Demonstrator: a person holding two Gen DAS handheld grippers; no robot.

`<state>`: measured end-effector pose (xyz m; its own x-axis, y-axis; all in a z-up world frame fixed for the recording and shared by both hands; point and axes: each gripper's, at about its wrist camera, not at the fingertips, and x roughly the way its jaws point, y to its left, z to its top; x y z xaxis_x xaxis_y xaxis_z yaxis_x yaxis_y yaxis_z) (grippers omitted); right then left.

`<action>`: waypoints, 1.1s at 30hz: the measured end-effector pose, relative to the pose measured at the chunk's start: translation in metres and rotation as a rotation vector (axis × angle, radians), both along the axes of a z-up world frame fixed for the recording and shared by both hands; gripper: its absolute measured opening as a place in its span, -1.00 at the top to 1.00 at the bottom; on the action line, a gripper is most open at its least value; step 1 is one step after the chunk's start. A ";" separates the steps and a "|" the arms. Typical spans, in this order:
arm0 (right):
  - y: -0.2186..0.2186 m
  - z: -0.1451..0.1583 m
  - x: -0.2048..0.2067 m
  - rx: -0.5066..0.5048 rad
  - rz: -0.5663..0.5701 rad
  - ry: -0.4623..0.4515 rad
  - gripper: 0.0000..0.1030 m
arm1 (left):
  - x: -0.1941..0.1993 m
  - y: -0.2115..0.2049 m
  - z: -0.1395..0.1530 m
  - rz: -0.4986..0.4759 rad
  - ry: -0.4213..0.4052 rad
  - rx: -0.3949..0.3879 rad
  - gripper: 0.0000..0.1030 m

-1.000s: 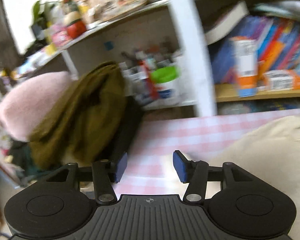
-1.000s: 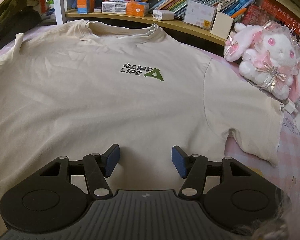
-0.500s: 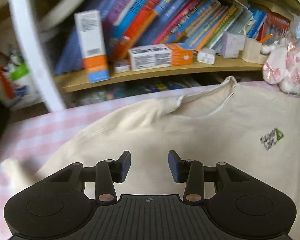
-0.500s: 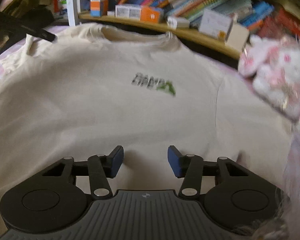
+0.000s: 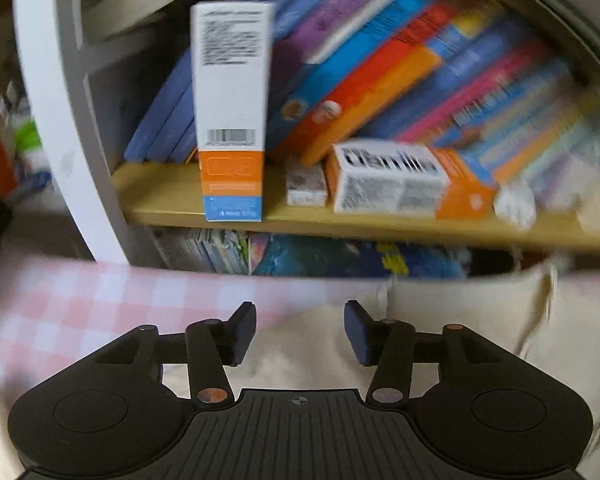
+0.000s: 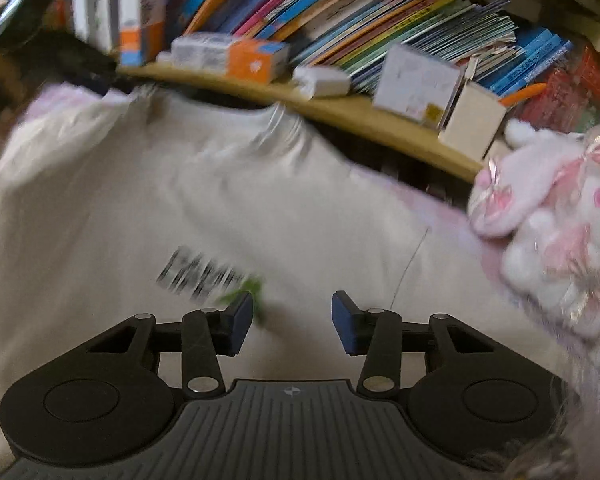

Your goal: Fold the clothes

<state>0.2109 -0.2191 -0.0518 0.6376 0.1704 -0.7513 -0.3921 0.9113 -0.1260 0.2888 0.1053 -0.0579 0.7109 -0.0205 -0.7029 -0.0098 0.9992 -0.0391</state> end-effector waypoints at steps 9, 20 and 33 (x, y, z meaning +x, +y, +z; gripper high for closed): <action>0.026 0.002 0.085 0.141 0.100 -0.003 0.46 | -0.022 -0.011 -0.009 -0.130 0.007 -0.030 0.30; 0.054 -0.023 0.147 0.252 0.028 0.086 0.84 | 0.017 -0.019 -0.024 -0.003 0.056 -0.044 0.29; 0.002 -0.011 0.145 0.434 -0.149 0.108 0.74 | -0.013 -0.011 0.011 -0.017 -0.012 -0.112 0.04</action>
